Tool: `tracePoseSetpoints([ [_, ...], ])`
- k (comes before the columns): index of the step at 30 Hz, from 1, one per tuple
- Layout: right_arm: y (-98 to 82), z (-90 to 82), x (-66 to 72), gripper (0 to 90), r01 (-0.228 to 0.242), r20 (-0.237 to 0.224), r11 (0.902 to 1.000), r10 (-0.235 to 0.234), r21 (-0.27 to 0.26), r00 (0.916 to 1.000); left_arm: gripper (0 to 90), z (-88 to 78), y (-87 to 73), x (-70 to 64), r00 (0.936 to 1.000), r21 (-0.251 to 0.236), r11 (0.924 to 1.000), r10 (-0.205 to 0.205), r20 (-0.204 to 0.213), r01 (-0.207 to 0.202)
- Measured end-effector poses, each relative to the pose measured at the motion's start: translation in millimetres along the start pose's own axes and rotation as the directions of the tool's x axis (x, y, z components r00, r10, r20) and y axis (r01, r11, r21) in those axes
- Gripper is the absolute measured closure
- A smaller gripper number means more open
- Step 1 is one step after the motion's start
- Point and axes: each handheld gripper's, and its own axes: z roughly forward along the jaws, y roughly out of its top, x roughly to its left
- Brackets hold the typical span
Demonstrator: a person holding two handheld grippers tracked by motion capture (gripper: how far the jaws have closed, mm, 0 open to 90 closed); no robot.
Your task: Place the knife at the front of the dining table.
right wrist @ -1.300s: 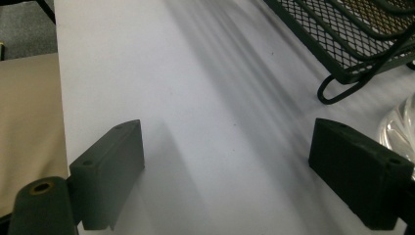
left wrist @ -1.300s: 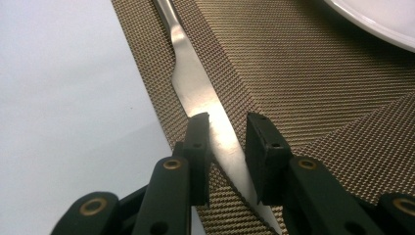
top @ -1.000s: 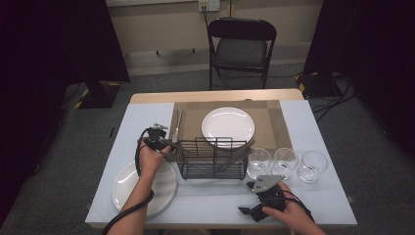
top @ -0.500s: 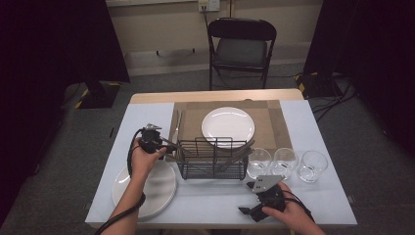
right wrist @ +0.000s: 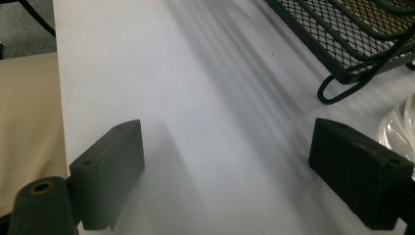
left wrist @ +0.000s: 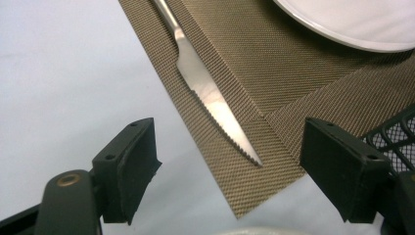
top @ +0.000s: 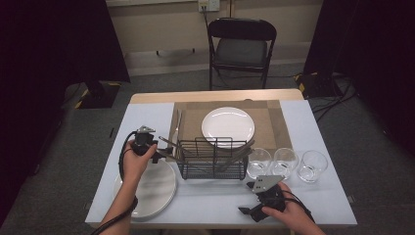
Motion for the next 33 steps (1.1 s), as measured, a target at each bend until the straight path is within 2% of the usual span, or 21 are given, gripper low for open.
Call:
tracePoseSetpoints([
  [7, 0.0, 0.0, 0.0, 12.0, 0.001, 0.000, 1.0000, -0.001, 0.000, 1.0000, 22.0, -8.0, -4.5, 0.4, 0.9997, 0.013, 0.9996, 0.024, 0.000, -0.024],
  [16, 0.0, 0.0, 0.1, 12.0, 0.003, 0.001, 1.0000, -0.003, 0.000, 1.0000, 21.6, -15.4, -10.2, -0.7, 0.9997, 0.001, 0.9999, 0.011, 0.024, -0.011],
  [21, 0.0, 0.0, 0.2, 12.0, 0.003, 0.001, 1.0000, -0.003, 0.001, 1.0000, 21.2, -19.1, -10.7, -3.7, 0.9988, 0.012, 0.9995, 0.030, 0.040, -0.030],
  [26, 0.0, 0.1, 0.2, 11.9, 0.005, 0.000, 1.0000, -0.005, 0.001, 1.0000, 20.9, -25.2, -12.1, -4.0, 0.9991, 0.008, 0.9998, 0.019, 0.038, -0.020],
  [29, 0.0, 0.1, 0.2, 11.9, 0.006, 0.000, 1.0000, -0.006, 0.001, 1.0000, 20.4, -28.5, -14.6, -3.3, 0.9989, 0.009, 0.9995, 0.030, 0.035, -0.031],
  [32, 0.1, 0.1, 0.4, 11.9, 0.006, 0.001, 1.0000, -0.006, 0.002, 1.0000, 20.4, -31.2, -17.3, -3.9, 0.9990, -0.001, 0.9998, 0.021, 0.040, -0.021],
  [33, 0.1, 0.1, 0.3, 11.9, 0.006, 0.001, 1.0000, -0.006, 0.002, 1.0000, 20.4, -32.7, -17.9, -3.3, 0.9986, 0.006, 0.9995, 0.032, 0.042, -0.032],
])
